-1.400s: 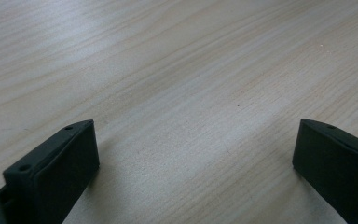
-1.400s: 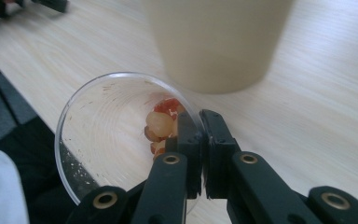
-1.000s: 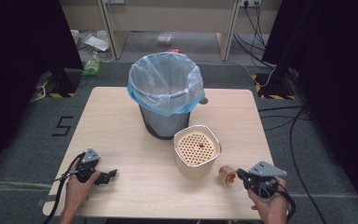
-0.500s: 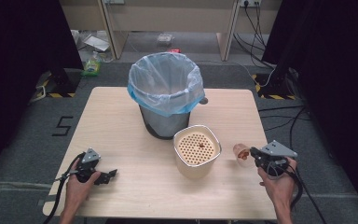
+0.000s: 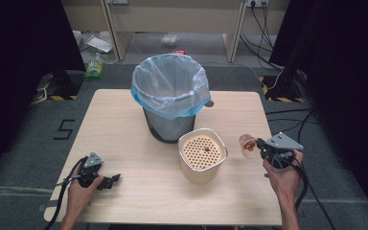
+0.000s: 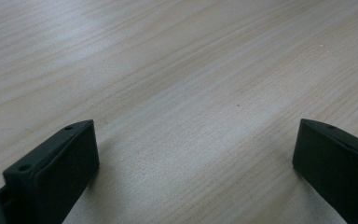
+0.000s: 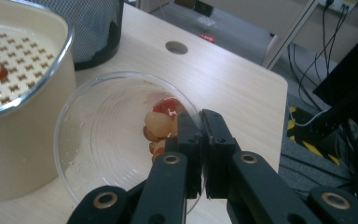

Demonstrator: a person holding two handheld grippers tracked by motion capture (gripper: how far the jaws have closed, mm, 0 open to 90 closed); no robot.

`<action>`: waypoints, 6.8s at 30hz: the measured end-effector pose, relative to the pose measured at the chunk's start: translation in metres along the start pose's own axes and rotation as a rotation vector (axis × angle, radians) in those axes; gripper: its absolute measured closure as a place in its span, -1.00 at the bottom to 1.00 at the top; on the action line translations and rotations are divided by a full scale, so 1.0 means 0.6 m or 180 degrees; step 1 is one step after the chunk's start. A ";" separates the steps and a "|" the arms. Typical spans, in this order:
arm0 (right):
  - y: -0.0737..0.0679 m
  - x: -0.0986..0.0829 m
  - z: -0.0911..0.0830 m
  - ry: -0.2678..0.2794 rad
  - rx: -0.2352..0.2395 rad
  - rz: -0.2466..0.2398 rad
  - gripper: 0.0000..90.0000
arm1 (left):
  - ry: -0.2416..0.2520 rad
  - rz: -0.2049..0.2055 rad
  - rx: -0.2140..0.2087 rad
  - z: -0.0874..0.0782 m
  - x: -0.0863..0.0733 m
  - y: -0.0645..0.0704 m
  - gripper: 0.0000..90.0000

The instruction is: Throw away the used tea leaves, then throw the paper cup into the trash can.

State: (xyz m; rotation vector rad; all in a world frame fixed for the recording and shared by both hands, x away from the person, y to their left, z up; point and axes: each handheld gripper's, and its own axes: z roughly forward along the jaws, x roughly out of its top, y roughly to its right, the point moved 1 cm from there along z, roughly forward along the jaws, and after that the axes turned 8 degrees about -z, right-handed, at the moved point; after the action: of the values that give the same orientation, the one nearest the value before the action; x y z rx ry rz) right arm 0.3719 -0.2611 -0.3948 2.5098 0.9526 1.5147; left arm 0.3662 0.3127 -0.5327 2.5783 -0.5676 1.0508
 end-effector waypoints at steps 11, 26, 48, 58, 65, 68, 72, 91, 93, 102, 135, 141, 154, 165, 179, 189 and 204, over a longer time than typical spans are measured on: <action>-0.002 0.080 0.008 0.0375 -0.0252 -0.0264 0.95 | 0.0000 -0.0001 0.0000 0.000 0.000 0.000 -1.00; -0.093 0.150 0.038 0.0965 -0.0498 -0.1088 0.95 | 0.0000 -0.0001 0.0000 0.000 0.000 0.000 -1.00; -0.156 0.155 0.035 0.1559 -0.1190 -0.2041 0.96 | 0.0008 -0.0004 0.0000 0.000 0.000 0.000 -1.00; -0.176 0.141 0.059 0.1512 -0.1350 -0.2283 0.96 | 0.0000 0.0000 0.0001 0.000 0.000 0.000 -1.00; -0.187 0.122 0.064 0.1481 -0.1459 -0.2442 0.96 | 0.0005 -0.0001 0.0001 0.000 0.000 0.000 -1.00; -0.186 0.119 0.060 0.1536 -0.1503 -0.2416 0.96 | 0.0002 -0.0003 0.0000 0.000 0.000 0.000 -1.00; -0.191 0.118 0.067 0.1481 -0.1500 -0.2508 0.96 | 0.0001 0.0000 0.0001 0.000 0.000 0.000 -1.00; -0.203 0.114 0.063 0.1628 -0.1815 -0.2768 0.96 | 0.0006 -0.0004 0.0001 0.000 0.000 0.000 -1.00; -0.199 0.114 0.067 0.1575 -0.1759 -0.2657 0.96 | 0.0000 -0.0001 0.0001 0.000 0.000 0.000 -1.00; -0.200 0.114 0.066 0.1588 -0.1799 -0.2762 0.96 | 0.0005 -0.0002 0.0002 0.000 0.000 0.000 -1.00; -0.207 0.114 0.060 0.1564 -0.1947 -0.2974 0.96 | 0.0000 -0.0001 0.0000 0.000 0.000 0.000 -1.00; -0.195 0.123 0.061 0.1486 -0.1758 -0.2694 0.96 | 0.0001 -0.0002 0.0000 0.000 0.000 0.000 -1.00; -0.077 0.145 0.055 0.1205 -0.0866 -0.0841 0.95 | 0.0001 -0.0004 0.0000 0.000 0.000 0.000 -1.00; -0.008 0.208 0.042 0.1202 -0.0759 -0.0561 0.95 | 0.0004 -0.0005 0.0001 0.000 0.000 0.000 -1.00; 0.002 0.327 0.043 0.1290 -0.0458 -0.0563 0.95 | 0.0002 -0.0002 0.0002 0.000 0.000 0.000 -1.00; -0.033 0.401 0.099 0.1207 -0.0131 -0.0654 0.95 | 0.0006 -0.0004 0.0001 0.000 0.000 0.000 -1.00; -0.076 0.445 0.180 0.1072 0.0220 -0.0565 0.74 | 0.0005 -0.0003 0.0001 0.000 0.000 0.000 -1.00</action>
State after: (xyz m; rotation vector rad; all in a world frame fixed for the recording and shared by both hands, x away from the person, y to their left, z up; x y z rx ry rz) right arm 0.5261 -0.0548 -0.2580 2.1787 1.2522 1.9096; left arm 0.3662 0.3126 -0.5328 2.5776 -0.5660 1.0527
